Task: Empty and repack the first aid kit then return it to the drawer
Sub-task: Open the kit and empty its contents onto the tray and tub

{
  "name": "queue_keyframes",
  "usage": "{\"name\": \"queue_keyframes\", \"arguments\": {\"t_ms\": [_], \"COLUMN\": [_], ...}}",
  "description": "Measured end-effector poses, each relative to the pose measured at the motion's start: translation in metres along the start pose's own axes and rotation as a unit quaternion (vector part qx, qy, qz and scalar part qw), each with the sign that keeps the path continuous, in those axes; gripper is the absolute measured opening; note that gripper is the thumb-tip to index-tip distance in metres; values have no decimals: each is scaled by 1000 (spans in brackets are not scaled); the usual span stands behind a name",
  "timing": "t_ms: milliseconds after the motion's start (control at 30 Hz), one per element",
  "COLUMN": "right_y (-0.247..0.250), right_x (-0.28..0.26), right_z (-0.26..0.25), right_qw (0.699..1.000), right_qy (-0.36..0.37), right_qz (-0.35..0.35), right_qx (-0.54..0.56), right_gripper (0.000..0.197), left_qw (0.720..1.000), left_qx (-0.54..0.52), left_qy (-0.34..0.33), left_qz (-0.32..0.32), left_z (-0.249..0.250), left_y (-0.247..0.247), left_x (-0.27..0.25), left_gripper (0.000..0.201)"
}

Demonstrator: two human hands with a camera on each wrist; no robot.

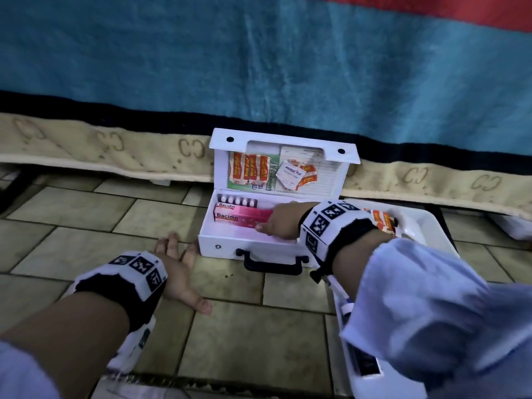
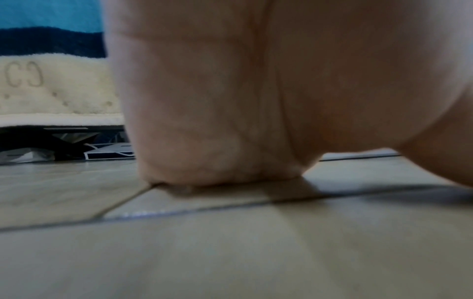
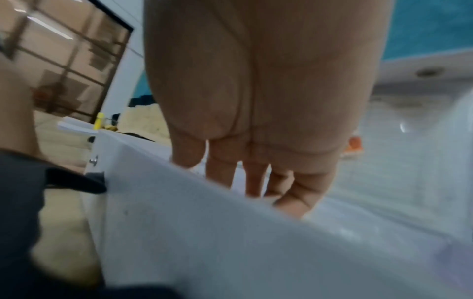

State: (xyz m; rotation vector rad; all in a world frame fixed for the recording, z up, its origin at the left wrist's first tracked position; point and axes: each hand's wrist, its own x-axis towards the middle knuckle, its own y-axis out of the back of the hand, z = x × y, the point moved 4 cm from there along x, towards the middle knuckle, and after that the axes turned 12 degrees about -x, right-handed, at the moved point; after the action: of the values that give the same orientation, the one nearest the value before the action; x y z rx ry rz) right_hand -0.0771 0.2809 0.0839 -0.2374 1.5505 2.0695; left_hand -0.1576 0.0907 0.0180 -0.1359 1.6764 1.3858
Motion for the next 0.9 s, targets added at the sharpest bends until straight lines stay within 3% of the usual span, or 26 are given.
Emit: {"name": "queue_keyframes", "arguments": {"t_ms": [100, 233, 400, 467, 567, 667, 767, 900], "right_y": [-2, 7, 18, 10, -21, -69, -119, -163], "right_x": [-1, -24, -103, -147, -201, -238, -253, -254], "right_z": [-2, 10, 64, 86, 117, 142, 157, 166], "right_qw": [998, 986, 940, 916, 899, 897, 909, 898], "right_qy": [-8, -35, -76, -99, -129, -175, -226, -273], "right_qz": [46, 133, 259, 289, 298, 254, 206, 178], "right_qx": [-33, 90, 209, 260, 295, 317, 281, 294], "right_gripper": [39, 22, 12, 6, 4, 15, 27, 34], "left_qw": [1000, 998, 989, 979, 955, 935, 941, 948], "left_qx": [8, -18, 37, 40, 21, 30, 53, 65], "left_qy": [0, -43, -128, -181, -280, -343, -329, -308], "left_qz": [13, 46, 68, 86, 101, 87, 62, 54], "left_z": [1, 6, 31, 52, 90, 123, 135, 140], "left_y": [-1, -1, -17, -23, -31, -37, -42, -43], "left_x": [-1, -13, -46, -59, -68, -71, -69, -64], "left_gripper": [145, 127, 79, 70, 68, 78, 93, 102]}}
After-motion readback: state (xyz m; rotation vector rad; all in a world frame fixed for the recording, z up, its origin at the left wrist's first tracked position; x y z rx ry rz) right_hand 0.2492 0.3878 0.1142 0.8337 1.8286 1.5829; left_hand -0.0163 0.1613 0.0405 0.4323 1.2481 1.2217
